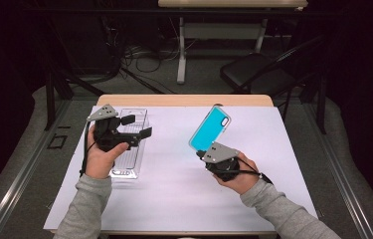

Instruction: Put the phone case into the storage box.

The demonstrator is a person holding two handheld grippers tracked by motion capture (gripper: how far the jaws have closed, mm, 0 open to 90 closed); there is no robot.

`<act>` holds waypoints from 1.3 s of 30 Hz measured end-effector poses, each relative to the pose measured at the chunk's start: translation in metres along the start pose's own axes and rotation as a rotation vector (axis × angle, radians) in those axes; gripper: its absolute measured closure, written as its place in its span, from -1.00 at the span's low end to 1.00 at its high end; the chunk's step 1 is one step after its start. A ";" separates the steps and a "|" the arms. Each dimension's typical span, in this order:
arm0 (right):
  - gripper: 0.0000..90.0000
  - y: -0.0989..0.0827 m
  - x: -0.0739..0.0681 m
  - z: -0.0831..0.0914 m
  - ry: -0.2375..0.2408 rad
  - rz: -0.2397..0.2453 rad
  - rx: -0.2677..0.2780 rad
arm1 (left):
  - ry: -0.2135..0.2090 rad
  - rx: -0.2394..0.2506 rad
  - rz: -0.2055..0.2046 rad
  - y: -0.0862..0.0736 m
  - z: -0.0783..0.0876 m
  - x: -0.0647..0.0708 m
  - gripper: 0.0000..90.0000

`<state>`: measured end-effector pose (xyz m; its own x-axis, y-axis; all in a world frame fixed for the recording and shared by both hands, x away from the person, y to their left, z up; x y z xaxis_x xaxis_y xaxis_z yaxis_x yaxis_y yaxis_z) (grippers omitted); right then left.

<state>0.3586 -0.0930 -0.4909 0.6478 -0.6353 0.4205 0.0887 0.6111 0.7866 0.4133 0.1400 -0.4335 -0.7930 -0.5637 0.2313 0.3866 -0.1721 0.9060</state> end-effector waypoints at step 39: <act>0.98 0.011 -0.008 0.000 -0.038 0.109 0.031 | -0.156 -0.146 -0.012 0.042 -0.045 0.034 -0.34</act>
Point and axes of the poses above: each handheld gripper's, and its own axes: z roughly backward along the jaws, y roughly out of its top, x roughly to its right, the point moved 7 cm from there along -z, roughly forward along the jaws, and after that the axes turned 8 degrees about -y, right-handed, at the moved point
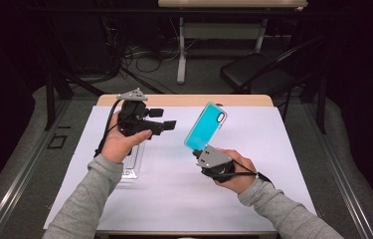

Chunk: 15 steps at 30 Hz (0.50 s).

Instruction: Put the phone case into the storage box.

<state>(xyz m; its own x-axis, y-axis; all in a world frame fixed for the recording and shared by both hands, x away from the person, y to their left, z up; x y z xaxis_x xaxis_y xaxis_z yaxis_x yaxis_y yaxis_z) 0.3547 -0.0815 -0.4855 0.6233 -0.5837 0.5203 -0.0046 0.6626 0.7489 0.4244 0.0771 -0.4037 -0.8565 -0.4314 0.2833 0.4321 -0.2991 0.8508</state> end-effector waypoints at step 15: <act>0.98 0.011 -0.005 -0.004 0.013 0.024 0.016 | -0.023 -0.037 0.050 0.002 -0.009 0.001 -0.18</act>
Point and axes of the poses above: each handheld gripper's, and its own axes: z roughly backward along the jaws, y roughly out of its top, x roughly to its right, the point moved 7 cm from there along -z, roughly forward along the jaws, and after that the axes turned 8 degrees about -y, right-handed, at the moved point
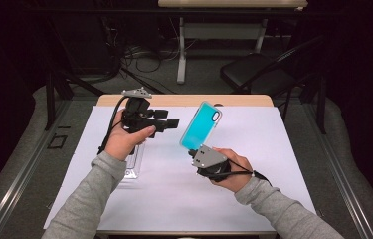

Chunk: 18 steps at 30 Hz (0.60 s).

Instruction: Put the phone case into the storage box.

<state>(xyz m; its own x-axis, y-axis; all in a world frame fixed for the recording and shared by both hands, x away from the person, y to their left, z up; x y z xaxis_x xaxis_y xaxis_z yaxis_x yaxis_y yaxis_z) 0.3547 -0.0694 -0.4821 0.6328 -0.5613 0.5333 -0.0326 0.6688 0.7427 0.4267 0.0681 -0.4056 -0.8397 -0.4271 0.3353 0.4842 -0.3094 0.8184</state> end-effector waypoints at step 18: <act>0.98 0.007 -0.005 -0.004 0.007 0.025 0.012 | -0.075 -0.036 0.092 0.008 -0.021 0.005 0.02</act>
Point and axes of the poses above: each handheld gripper's, and its own axes: z roughly backward along the jaws, y roughly out of its top, x roughly to its right, the point moved 7 cm from there along -z, roughly forward along the jaws, and after that the axes turned 8 degrees about -y, right-handed, at the moved point
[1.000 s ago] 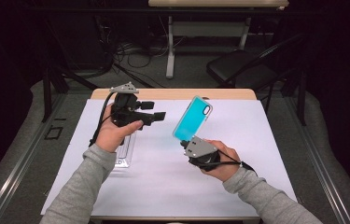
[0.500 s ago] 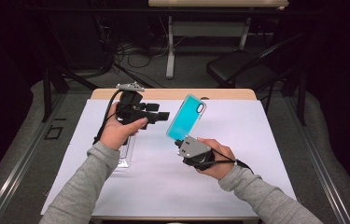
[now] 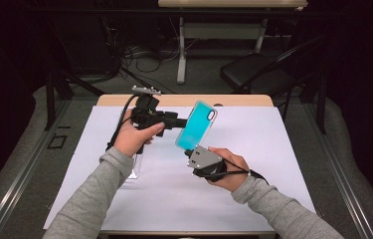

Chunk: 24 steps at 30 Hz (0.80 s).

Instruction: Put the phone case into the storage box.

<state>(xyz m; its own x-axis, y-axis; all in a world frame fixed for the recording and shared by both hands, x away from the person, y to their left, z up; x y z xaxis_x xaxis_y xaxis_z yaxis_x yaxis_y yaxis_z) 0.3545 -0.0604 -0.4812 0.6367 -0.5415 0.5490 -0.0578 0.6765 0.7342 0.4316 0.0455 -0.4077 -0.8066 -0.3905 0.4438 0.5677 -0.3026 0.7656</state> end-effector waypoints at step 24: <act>0.98 0.001 -0.002 0.001 0.007 0.008 0.003 | -0.048 -0.049 0.076 0.005 -0.022 -0.001 0.36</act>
<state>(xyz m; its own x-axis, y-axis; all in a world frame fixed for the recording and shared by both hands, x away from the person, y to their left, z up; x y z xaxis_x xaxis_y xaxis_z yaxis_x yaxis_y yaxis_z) 0.3523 -0.0590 -0.4813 0.6415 -0.5323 0.5524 -0.0657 0.6793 0.7309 0.4392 0.0251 -0.4148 -0.7670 -0.3725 0.5224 0.6342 -0.3164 0.7055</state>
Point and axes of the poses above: each handheld gripper's, and its own axes: z roughly backward along the jaws, y roughly out of its top, x roughly to its right, the point moved 7 cm from there along -z, roughly forward along the jaws, and after that the axes turned 8 degrees about -y, right-handed, at the moved point
